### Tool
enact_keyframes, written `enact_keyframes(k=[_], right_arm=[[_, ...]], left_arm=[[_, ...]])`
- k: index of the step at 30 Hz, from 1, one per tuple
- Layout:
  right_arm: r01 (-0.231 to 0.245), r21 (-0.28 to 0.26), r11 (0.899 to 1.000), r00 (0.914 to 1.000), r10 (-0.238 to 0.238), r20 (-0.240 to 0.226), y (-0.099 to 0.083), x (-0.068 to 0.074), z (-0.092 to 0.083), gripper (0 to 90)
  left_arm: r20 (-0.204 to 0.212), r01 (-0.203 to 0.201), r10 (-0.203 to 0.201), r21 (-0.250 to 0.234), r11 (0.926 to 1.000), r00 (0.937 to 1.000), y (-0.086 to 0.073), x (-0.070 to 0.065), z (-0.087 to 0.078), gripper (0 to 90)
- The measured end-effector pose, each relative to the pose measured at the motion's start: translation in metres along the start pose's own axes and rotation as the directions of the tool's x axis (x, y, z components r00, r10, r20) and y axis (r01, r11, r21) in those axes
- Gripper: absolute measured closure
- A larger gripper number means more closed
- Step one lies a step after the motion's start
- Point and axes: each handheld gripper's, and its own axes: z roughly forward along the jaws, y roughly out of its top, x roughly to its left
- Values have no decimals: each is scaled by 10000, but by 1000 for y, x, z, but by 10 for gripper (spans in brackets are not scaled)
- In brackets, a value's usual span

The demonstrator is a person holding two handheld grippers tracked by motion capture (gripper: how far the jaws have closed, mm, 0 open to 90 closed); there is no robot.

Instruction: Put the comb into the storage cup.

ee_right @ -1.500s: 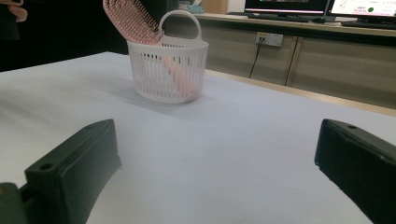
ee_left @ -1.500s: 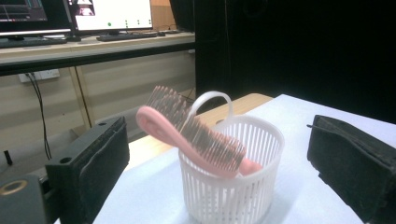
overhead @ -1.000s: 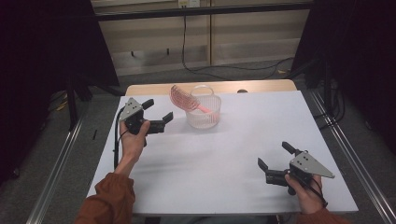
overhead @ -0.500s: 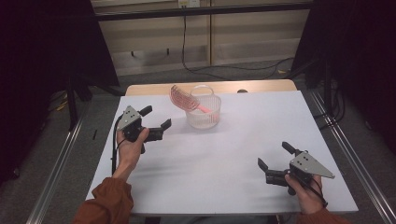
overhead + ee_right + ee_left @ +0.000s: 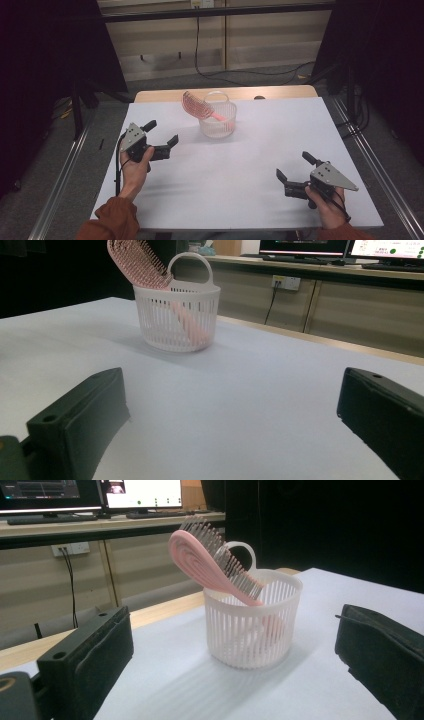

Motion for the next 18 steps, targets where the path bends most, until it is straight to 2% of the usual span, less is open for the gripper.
enact_keyframes(k=[4, 6, 9, 12, 18], right_arm=[[2, 19, 10000, 10000, -2, -16, 0, 1, 0, 0], [2, 33, 10000, 10000, -2, 9, 0, 0, 0, 0], [-14, 15, 10000, 10000, 14, -11, 0, 1, 0, 0], [0, 14, 10000, 10000, 0, 16, 0, 1, 0, 0], [-6, -13, 10000, 10000, 6, 10, 0, 1, 0, 0]], left_arm=[[-55, -21, 21, -84, 10000, 10000, -1, -2, -7, 21], [20, 35, -35, -2, 10000, 10000, -5, -3, -10, 22], [-93, 82, -80, 182, 9998, 9999, -9, -3, -15, 22], [-291, 248, -245, 120, 9996, 9993, -11, -3, -20, 21], [-268, 220, -217, 79, 9997, 9994, -16, -4, -31, 22]])
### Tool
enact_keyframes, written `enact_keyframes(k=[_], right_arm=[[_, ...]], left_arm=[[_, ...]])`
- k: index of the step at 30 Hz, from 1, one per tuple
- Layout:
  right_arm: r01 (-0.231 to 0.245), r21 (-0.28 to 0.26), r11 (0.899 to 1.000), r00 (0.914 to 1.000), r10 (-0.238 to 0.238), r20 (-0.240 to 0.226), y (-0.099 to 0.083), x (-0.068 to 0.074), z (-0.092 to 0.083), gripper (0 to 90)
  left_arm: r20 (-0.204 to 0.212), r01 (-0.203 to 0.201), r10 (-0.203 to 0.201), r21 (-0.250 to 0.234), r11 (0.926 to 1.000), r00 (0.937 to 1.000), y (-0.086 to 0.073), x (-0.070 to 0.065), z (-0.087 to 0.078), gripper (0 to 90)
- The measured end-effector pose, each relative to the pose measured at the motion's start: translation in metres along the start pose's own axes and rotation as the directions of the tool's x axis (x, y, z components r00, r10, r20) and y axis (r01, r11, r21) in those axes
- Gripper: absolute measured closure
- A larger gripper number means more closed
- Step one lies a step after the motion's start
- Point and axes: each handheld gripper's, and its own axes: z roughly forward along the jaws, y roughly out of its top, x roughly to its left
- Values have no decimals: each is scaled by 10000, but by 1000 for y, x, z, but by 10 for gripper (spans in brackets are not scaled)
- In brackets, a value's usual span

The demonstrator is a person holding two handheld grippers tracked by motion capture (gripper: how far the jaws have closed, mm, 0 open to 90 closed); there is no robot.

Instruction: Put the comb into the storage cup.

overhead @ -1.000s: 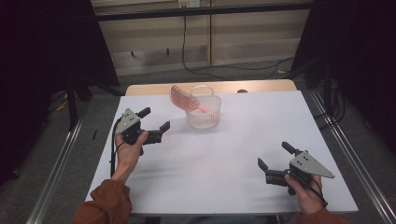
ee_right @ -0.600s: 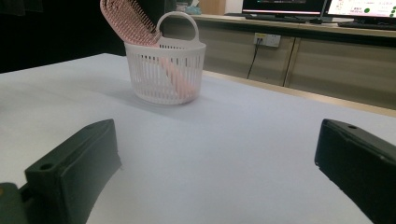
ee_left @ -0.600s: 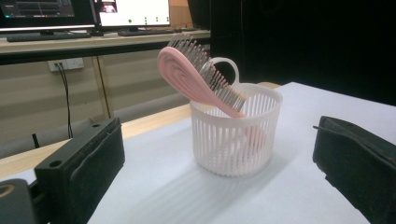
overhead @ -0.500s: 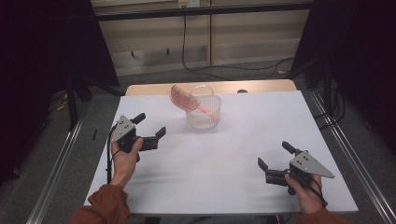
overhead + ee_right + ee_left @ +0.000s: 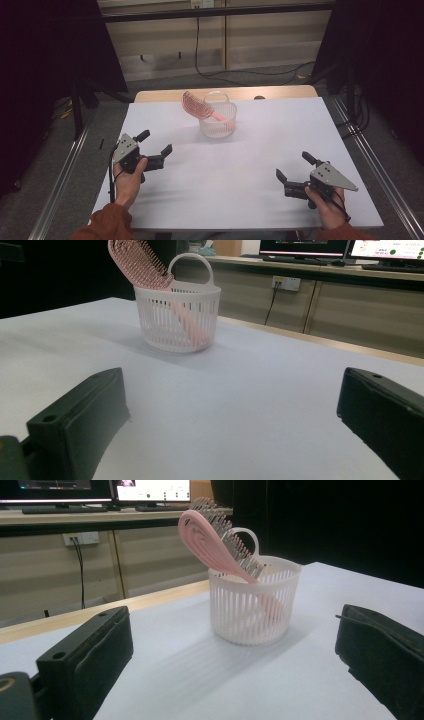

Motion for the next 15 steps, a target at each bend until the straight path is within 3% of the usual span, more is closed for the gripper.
enact_keyframes(k=[5, 8, 10, 15], right_arm=[[-2, -4, 10000, 10000, 2, 9, 0, 0, 0, 0], [-4, -9, 10000, 10000, 4, 40, 0, 0, 0, 0], [0, 3, 10000, 10000, 0, 49, 0, 0, -1, 0], [-5, 5, 10000, 9999, 5, 105, 0, 0, -1, 0]], left_arm=[[-345, 302, -304, -69, 9995, 9989, -6, 1, -11, 22], [-685, 0, -3, -40, 10000, 9977, -8, 0, -17, 21], [-738, 172, -179, -97, 9998, 9971, -11, 0, -22, 21], [-792, 88, -92, -56, 9999, 9968, -12, -3, -30, 21]])
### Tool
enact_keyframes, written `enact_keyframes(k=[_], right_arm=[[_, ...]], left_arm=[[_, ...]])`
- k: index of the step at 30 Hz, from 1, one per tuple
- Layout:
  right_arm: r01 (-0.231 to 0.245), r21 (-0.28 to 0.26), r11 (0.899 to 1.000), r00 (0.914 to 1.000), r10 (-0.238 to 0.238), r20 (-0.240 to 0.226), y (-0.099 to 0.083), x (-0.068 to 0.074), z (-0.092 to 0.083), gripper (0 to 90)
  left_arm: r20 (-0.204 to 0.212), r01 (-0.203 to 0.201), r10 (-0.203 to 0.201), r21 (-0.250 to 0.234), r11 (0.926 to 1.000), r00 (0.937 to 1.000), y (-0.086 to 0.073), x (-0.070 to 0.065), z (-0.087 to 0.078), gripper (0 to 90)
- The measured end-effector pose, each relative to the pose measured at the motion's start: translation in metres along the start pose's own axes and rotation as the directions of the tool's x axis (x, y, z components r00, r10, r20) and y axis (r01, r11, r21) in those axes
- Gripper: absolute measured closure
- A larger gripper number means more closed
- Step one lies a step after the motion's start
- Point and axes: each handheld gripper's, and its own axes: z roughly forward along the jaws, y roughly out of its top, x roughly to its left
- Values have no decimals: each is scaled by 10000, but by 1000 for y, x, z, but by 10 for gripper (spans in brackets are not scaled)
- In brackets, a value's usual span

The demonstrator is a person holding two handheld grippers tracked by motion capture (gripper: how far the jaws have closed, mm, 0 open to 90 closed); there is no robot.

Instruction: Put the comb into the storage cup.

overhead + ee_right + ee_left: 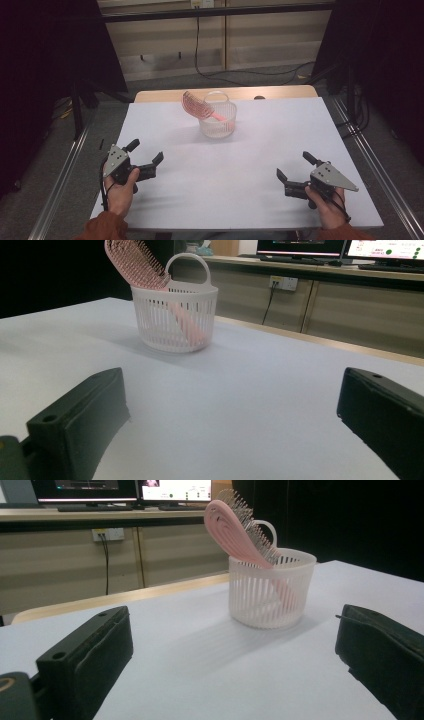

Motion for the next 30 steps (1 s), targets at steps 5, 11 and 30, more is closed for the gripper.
enact_keyframes(k=[5, 11, 30], right_arm=[[-18, -35, 10000, 10000, 19, 77, 0, -1, 0, 0], [-84, -89, 9999, 9997, 86, 222, 1, -2, -2, 0], [-106, -168, 9998, 9994, 112, 336, 1, -3, -4, 0]], left_arm=[[97, 44, -43, -88, 10000, 9999, 0, -5, -9, 21], [-174, 368, -370, -107, 9993, 9992, -2, -3, -19, 21], [-736, 277, -271, 68, 9996, 9969, -8, -16, -44, 36]])
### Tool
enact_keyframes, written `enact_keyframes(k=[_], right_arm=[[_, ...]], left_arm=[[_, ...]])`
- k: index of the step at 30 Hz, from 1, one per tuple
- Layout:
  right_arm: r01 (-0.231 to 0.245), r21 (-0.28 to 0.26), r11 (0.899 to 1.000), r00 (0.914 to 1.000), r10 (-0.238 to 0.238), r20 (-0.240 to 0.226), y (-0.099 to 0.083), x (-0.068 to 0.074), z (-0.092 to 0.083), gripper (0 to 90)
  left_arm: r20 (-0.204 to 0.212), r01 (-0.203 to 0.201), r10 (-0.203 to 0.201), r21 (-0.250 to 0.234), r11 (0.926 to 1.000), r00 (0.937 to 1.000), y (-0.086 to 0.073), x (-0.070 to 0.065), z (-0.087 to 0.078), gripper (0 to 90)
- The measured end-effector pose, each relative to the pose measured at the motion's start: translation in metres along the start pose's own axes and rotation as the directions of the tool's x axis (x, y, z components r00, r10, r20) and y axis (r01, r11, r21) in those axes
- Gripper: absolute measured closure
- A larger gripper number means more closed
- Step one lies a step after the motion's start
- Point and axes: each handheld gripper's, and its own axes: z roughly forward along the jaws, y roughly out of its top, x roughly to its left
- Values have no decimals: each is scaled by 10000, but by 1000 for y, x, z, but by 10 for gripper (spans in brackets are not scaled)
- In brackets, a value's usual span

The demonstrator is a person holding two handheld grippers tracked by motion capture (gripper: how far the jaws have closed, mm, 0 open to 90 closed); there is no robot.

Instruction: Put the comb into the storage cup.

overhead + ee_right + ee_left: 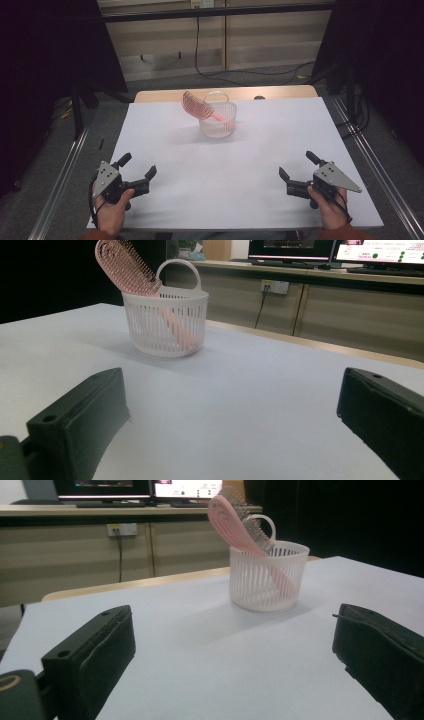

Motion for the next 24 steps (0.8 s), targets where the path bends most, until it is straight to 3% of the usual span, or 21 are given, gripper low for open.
enact_keyframes(k=[8, 10, 13, 16, 19, 24], right_arm=[[-26, 38, 10000, 10000, 25, 22, -1, -1, -2, 0], [-38, 40, 10000, 10000, 38, 27, -1, 0, -3, 0], [-16, 15, 10000, 10000, 16, 94, -1, 0, -3, 0], [4, 4, 10000, 9999, -4, 164, -1, -1, -2, 0], [-41, -88, 10000, 9997, 43, 247, -1, -1, -2, 0], [-40, -94, 9999, 9997, 42, 251, -1, -1, -3, 0]], left_arm=[[-513, 306, -309, -62, 9995, 9982, -5, -2, -11, 30], [-385, 567, -563, 81, 9984, 9977, -6, -2, -9, 27], [-475, 613, -628, -321, 9976, 9969, -4, 1, -9, 28], [-282, 761, -771, -330, 9965, 9966, -2, 2, -7, 29], [-235, 467, -473, -235, 9986, 9986, -1, -1, -6, 32], [-193, 361, -362, -41, 9993, 9992, -1, 0, -4, 32]])
